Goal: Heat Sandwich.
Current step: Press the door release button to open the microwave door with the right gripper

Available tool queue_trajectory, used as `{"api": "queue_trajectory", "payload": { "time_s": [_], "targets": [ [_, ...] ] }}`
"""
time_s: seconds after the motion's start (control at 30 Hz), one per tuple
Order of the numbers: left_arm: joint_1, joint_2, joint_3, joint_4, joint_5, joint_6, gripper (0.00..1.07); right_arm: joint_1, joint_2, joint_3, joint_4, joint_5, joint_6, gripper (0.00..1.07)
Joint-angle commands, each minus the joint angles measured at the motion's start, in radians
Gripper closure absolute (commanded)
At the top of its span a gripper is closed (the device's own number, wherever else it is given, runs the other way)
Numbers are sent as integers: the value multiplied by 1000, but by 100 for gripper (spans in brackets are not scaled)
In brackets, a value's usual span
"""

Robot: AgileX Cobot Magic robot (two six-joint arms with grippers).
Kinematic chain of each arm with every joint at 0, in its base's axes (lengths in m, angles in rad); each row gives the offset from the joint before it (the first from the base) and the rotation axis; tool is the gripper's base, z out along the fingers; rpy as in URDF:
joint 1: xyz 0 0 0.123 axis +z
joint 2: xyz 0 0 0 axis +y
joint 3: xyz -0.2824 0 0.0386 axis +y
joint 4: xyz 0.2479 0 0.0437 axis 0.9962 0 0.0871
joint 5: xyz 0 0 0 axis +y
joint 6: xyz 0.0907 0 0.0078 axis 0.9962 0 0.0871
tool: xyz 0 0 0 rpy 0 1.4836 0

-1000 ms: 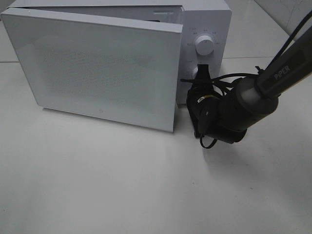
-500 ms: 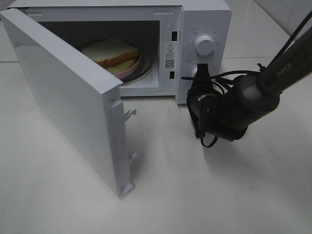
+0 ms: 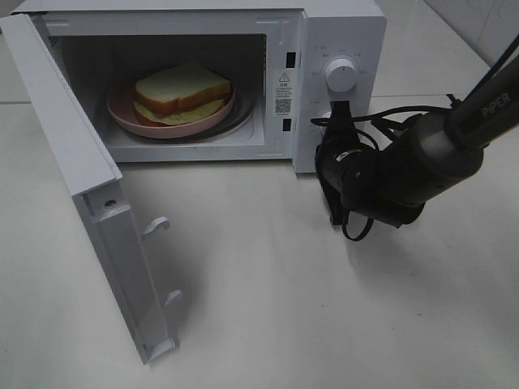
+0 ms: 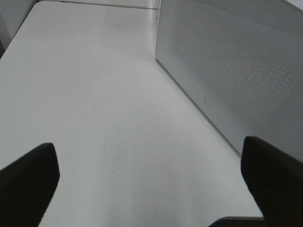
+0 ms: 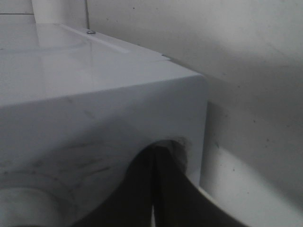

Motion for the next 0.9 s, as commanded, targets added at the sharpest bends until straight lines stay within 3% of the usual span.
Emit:
{"api": "queue_trajectory", "payload": {
  "time_s": [0.03, 0.6, 0.9],
  "targets": [
    [2, -5, 2, -8, -13, 0, 8, 18, -33, 13, -30, -67, 24, 107],
    [2, -5, 2, -8, -13, 0, 8, 127, -180, 223, 22, -75, 28, 107],
    [2, -5, 2, -8, -13, 0, 8, 140, -363, 327, -49, 101, -79, 107]
  ]
}}
